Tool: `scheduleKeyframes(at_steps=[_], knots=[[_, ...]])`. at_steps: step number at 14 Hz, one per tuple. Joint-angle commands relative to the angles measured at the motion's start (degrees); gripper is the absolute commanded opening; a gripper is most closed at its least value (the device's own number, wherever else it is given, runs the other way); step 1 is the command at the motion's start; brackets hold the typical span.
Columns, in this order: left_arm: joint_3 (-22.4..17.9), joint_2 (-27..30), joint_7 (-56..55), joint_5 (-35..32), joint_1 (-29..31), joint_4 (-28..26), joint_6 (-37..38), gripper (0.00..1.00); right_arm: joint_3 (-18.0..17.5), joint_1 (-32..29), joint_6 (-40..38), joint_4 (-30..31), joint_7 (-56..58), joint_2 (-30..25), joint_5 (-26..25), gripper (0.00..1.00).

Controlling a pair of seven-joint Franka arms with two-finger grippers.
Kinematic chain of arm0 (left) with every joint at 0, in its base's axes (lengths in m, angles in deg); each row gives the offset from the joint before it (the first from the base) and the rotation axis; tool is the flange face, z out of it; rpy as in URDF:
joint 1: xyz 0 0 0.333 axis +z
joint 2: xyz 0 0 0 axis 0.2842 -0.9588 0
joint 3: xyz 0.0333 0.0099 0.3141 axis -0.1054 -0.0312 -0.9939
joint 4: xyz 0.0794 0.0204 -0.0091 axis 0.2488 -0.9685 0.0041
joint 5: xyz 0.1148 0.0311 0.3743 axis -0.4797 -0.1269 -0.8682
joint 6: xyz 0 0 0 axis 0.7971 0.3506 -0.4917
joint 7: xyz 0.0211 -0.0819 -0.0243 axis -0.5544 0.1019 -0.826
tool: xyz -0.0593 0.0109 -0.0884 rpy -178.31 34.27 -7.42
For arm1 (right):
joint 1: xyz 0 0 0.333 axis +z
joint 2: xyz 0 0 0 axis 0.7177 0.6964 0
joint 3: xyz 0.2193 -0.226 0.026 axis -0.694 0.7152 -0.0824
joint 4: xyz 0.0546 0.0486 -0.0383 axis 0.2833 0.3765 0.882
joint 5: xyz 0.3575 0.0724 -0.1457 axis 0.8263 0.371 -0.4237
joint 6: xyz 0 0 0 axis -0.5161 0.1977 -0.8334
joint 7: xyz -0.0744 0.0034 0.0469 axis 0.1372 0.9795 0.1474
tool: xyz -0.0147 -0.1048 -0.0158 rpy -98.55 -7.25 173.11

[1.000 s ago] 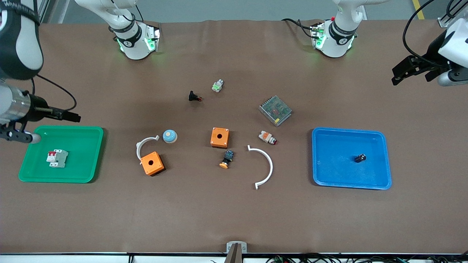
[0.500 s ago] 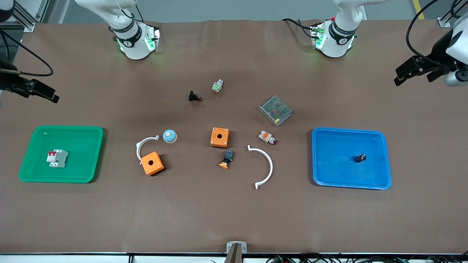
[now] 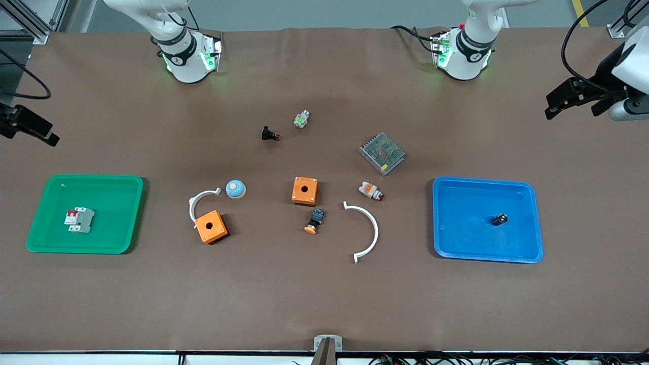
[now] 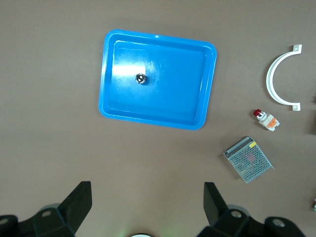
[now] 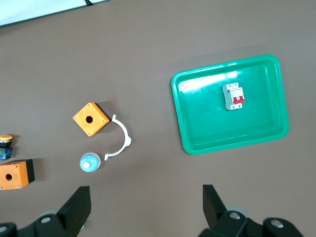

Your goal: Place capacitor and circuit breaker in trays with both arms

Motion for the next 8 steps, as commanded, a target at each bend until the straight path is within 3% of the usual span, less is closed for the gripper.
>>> scheduleKeyframes(at_steps=[1,8], knots=[[0.34,-0.53,1.92,-1.30,-0.25,1.32,1.09,1.00,0.06,-0.03,1.17,-2.90,-0.15,2.73,0.76,1.00],[0.35,-1.24,1.93,-1.30,-0.42,1.41,1.09,1.00,-0.03,0.06,3.20,-3.61,0.03,2.83,0.76,1.00]])
